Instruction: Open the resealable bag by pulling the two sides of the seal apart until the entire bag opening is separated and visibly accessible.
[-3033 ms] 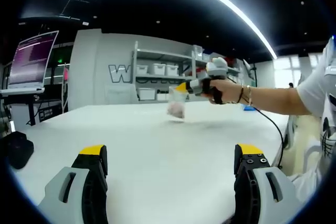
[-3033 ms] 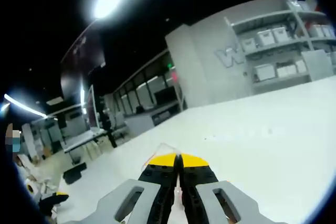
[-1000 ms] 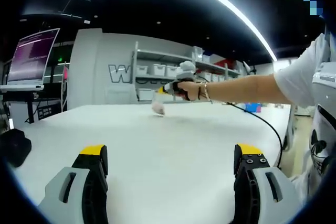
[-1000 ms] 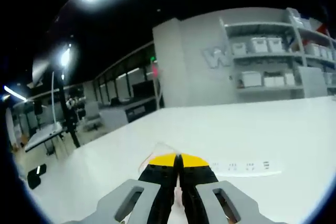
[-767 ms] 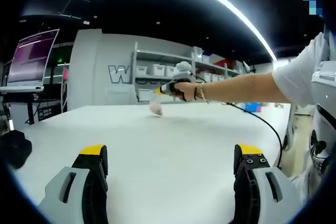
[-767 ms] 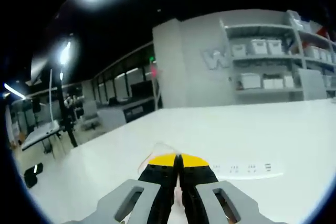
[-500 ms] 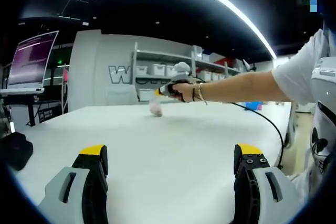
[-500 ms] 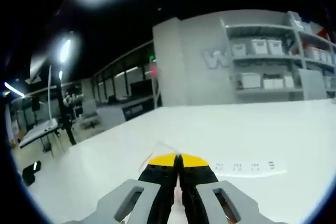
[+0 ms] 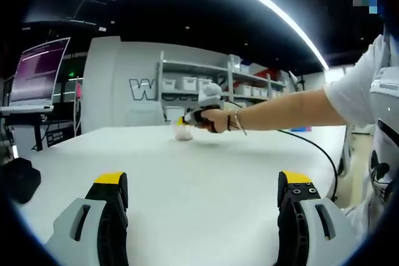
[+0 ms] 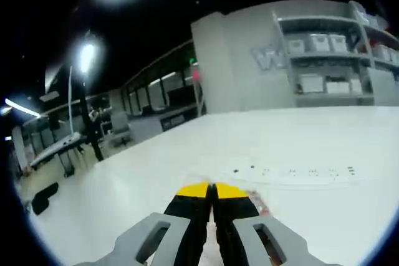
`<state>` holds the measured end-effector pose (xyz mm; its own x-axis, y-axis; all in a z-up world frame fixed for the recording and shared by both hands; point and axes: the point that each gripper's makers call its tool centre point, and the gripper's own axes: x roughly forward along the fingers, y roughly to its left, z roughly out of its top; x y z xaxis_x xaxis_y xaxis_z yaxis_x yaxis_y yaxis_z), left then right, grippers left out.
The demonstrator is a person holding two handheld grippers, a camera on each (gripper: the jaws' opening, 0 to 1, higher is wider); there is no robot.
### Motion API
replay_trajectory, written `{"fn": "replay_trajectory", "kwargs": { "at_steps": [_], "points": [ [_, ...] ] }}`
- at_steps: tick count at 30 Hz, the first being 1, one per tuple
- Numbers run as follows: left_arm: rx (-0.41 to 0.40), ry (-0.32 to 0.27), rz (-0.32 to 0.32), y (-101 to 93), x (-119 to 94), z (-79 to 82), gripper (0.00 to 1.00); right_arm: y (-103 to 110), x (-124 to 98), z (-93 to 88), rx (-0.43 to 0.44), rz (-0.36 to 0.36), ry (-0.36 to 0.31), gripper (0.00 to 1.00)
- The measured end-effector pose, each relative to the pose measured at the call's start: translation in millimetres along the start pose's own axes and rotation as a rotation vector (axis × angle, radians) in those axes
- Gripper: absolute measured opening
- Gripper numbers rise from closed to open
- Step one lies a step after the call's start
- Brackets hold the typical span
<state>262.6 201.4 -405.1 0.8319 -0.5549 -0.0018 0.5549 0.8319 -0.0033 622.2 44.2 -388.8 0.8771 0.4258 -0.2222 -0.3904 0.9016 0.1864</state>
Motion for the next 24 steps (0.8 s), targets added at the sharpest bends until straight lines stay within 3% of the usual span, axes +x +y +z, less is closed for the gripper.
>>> {"fn": "replay_trajectory", "kwargs": {
  "at_steps": [14, 16, 18, 24],
  "points": [
    [0.013, 0.008, 0.001, -0.9, 3.3, -3.9, 0.99, 27.3, -3.9, -21.5, -0.063, 0.073, 0.040, 0.06],
    [0.013, 0.003, -0.002, -1.9, 3.5, -2.7, 0.99, 29.9, -6.8, -21.6, -0.078, 0.075, 0.034, 0.11],
    [0.013, 0.001, -0.002, -2.4, 3.5, -1.9, 0.99, 28.7, -8.4, -20.5, -0.102, 0.065, 0.030, 0.16],
    [0.017, -0.002, -0.001, -2.1, 2.6, 0.1, 0.99, 23.9, -11.9, -19.0, -0.136, 0.046, 0.027, 0.17]
  ]
}}
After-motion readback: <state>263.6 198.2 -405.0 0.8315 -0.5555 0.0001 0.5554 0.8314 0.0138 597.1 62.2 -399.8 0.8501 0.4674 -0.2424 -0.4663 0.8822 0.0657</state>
